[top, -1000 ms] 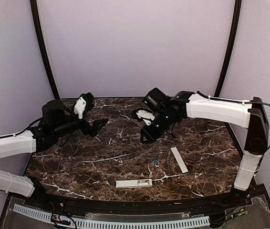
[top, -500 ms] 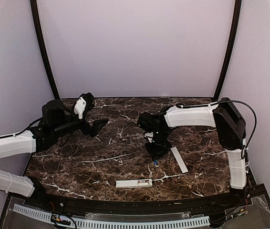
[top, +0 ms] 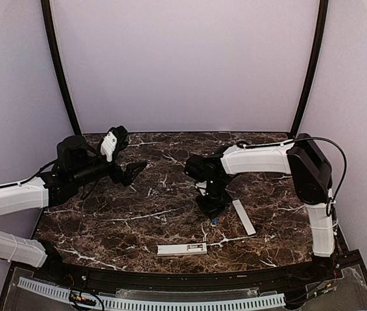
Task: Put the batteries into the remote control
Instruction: Pick up the battery at the center of the board, then place the battery in the battery compartment.
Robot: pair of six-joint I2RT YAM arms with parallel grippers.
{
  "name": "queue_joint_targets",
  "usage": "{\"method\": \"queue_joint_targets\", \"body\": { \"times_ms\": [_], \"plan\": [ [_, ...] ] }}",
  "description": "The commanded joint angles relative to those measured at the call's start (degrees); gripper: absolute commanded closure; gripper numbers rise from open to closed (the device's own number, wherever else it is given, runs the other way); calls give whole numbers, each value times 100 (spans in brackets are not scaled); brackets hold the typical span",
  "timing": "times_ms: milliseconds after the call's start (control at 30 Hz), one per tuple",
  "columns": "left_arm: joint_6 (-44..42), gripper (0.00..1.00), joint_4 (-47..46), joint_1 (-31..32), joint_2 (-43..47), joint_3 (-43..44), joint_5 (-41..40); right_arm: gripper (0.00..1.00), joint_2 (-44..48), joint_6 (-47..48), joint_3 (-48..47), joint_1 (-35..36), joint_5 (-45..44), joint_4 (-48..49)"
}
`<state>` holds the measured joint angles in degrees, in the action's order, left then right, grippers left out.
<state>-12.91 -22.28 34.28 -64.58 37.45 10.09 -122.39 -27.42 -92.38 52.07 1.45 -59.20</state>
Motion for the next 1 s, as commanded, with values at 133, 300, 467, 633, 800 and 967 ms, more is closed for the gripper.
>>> {"method": "queue_joint_targets", "body": {
  "times_ms": [133, 300, 467, 633, 800, 967],
  "plan": [
    [-83, 1, 92, -27, 188, 44, 62, 100, 383, 907, 23, 48, 666, 356],
    [-67, 1, 77, -27, 191, 34, 147, 100, 1842, 2120, 706, 85, 2430, 2094],
    [-105, 1, 63, -27, 214, 19, 212, 100, 3009, 2665, 1600, 84, 3755, 3729],
    [-452, 4, 309, -22, 51, 2, 601, 100, 3211, 2967, 1618, 101, 4209, 3841],
    [-1660, 10, 1867, 252, -326, 308, 1858, 100, 3443, 3284, 2095, 229, 3938, 3985],
    [-2756, 9, 2985, 1131, -368, 174, 2112, 100, 3688, 3759, 2955, 679, 3277, 4607]
  ]
}}
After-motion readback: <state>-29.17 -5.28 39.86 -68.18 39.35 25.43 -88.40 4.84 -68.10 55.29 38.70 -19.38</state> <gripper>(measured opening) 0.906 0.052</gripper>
